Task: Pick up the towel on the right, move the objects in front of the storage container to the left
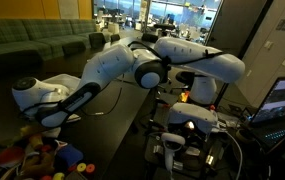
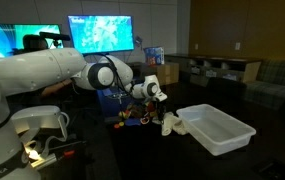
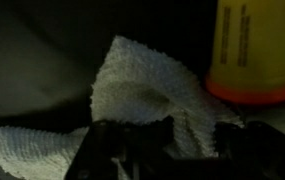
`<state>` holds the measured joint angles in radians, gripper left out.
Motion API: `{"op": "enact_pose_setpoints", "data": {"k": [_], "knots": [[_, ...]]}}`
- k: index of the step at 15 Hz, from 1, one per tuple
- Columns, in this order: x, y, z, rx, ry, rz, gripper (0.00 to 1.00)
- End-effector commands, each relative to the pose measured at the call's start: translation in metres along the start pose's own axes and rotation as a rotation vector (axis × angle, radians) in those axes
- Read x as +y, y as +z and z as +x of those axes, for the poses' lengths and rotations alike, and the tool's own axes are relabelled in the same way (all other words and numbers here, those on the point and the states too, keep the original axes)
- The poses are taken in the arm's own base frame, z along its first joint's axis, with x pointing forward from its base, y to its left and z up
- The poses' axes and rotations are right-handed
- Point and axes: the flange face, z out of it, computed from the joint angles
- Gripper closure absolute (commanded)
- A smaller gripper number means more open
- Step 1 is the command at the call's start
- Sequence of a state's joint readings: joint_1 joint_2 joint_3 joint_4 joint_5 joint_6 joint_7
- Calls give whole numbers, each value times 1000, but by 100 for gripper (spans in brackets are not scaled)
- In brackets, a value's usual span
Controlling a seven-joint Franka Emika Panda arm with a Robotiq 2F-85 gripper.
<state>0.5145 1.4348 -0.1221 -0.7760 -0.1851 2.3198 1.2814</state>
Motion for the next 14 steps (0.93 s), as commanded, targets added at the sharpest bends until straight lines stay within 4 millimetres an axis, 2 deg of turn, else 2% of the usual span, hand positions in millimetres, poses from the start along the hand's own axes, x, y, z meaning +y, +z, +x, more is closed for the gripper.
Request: {"op": "enact_pose_setpoints", "data": {"k": [1,4,10,14], "knots": [[-3,3,2,0,-9,5,96],[10,11,13,-23,15,-10,96],[55,35,34,-152,66,-24,96],[84,35,42,-234,91,10,96]]}}
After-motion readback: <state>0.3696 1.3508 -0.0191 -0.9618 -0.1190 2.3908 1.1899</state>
